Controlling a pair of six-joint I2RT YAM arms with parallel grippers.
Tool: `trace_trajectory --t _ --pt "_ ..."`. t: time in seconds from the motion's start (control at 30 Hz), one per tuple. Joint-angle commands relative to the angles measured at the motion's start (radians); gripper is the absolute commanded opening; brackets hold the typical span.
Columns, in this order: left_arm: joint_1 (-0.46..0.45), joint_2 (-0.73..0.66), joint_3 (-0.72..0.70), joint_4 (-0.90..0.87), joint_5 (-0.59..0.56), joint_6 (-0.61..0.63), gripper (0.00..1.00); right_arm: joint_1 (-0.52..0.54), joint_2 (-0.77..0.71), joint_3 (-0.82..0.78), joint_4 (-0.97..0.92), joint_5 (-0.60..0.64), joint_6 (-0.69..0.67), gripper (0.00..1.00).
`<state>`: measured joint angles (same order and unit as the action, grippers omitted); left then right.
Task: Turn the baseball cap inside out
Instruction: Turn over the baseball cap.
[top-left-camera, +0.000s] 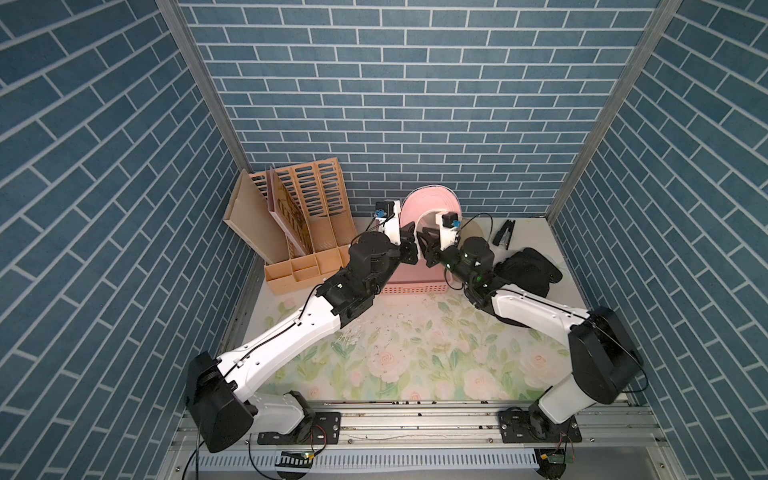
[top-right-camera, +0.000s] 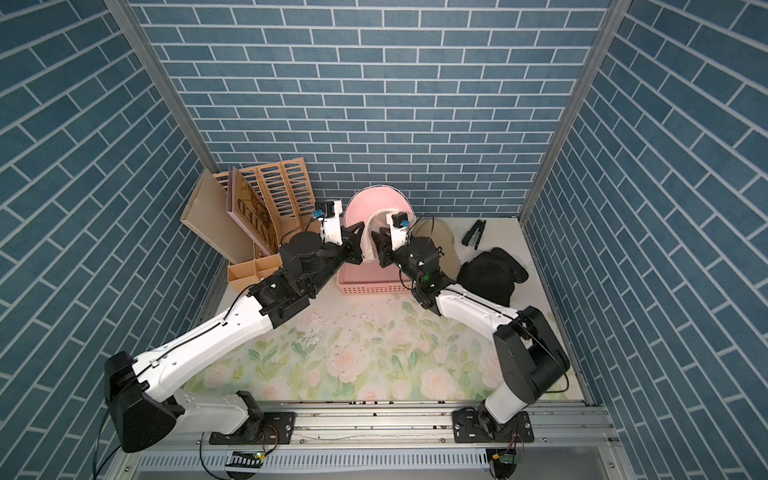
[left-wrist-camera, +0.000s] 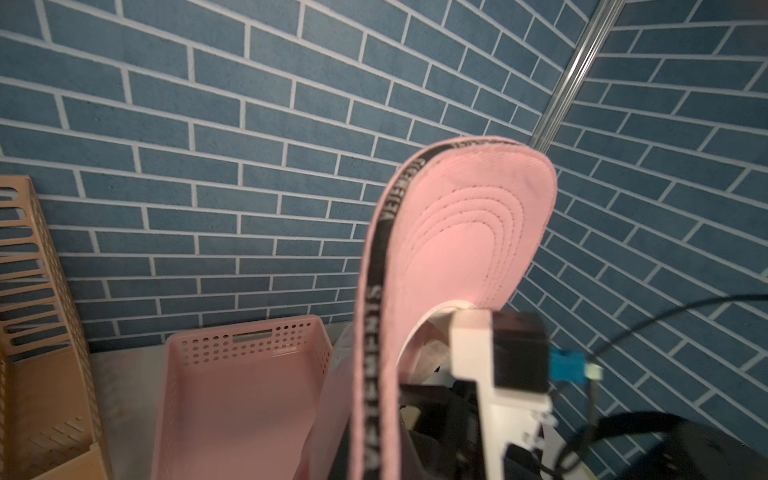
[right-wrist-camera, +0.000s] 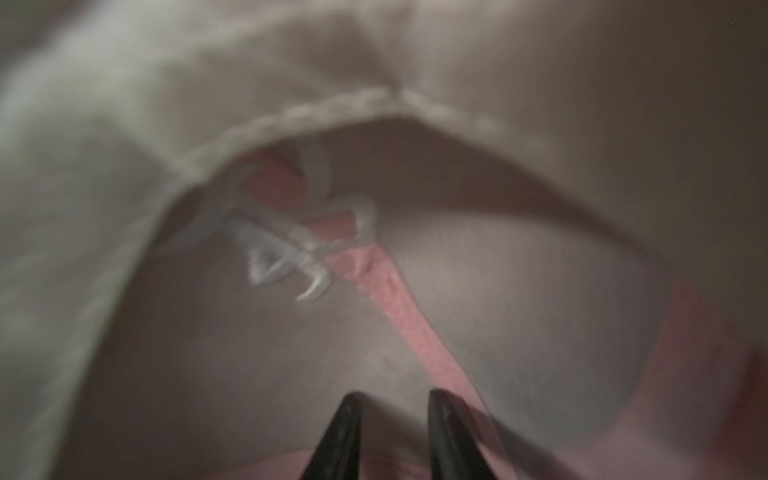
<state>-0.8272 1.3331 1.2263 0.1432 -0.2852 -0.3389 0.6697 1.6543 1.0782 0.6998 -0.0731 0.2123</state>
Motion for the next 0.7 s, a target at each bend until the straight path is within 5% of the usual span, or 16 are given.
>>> trace_trajectory --t 0.0,0.13,0.33,0.53,0.6,0.67 --pt "-0.032 -0.020 0.003 0.052 -0.048 -0.072 0.00 0.005 0.070 0.054 0.112 0.051 0.027 0.48" --pt "-0.045 -0.050 -0.034 0.056 -0.133 -0.114 0.00 0.011 0.117 0.072 0.116 0.053 0.044 0.60" --pt "-0.040 -0.038 0.010 -0.020 -0.442 0.030 0.00 0.032 -0.004 -0.043 0.061 0.054 -0.002 0.64" --pt "-0.038 -0.027 0.025 -0.027 -0.452 0.064 0.00 0.031 -0.174 -0.178 0.067 0.076 -0.020 0.66" --pt "-0.038 -0.028 0.024 -0.031 -0.450 0.052 0.00 0.031 -0.194 -0.188 0.067 0.053 -0.034 0.58" --pt "-0.038 -0.025 0.026 -0.035 -0.455 0.031 0.00 0.031 -0.183 -0.176 0.049 0.020 -0.042 0.38"
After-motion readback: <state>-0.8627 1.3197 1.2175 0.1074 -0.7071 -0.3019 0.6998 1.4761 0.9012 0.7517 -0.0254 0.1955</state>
